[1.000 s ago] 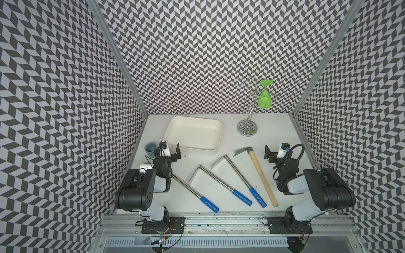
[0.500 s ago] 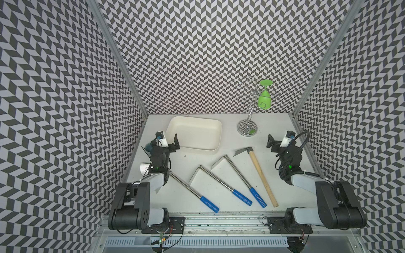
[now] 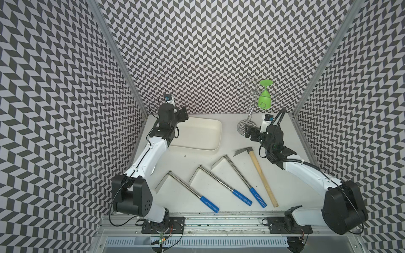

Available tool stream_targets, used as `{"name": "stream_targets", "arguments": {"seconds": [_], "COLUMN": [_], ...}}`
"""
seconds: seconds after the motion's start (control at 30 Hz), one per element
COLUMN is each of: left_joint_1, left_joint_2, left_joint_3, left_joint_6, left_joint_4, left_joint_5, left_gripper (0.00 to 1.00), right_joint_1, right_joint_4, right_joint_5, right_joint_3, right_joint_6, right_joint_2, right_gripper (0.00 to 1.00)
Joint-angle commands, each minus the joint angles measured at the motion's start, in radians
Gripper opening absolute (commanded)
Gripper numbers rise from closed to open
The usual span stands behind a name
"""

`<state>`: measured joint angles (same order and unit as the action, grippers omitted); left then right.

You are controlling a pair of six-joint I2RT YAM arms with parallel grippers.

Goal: Put the small hoe into the storage box
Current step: Adjust the storage box at the center of the board.

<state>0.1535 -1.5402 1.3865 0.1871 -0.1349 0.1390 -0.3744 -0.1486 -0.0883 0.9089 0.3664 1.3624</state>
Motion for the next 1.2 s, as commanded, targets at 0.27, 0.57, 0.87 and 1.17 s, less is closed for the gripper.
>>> {"name": "stream_targets", "arguments": {"seconds": [0.27,0.57,0.87,1.17], "left_joint_1": [-0.163,-0.199,-0.298,-0.356], "left_joint_2": [-0.279,-0.509,-0.546,-0.564], "left_joint_3": [0.234,0.39,0.391,0.366], "left_joint_6": [-0.188,-0.234,-0.251,-0.232], "left_joint_4": [-0.325,-0.417,-0.434,-0.422], "left_joint_5": [-0.219,-0.271,-0.295,-0.418], "left_gripper": [0.66,0.79,0.78,0.73], "right_joint_1": [-0.012,-0.012,-0.012,-0.012], "right_joint_4": [0.153,0.235,0.324,0.348], "right_joint_5": [0.225,0.308,0.31,0.352], "right_joint_3": [0.038,0.128,0.18,0.182], "right_joint_6": [-0.04,-0.053,-0.062,-0.027], "right_joint_2": [0.016,0.127,0.163,0.185], "right_gripper": [0.97,0.97,0.97,0.96]}}
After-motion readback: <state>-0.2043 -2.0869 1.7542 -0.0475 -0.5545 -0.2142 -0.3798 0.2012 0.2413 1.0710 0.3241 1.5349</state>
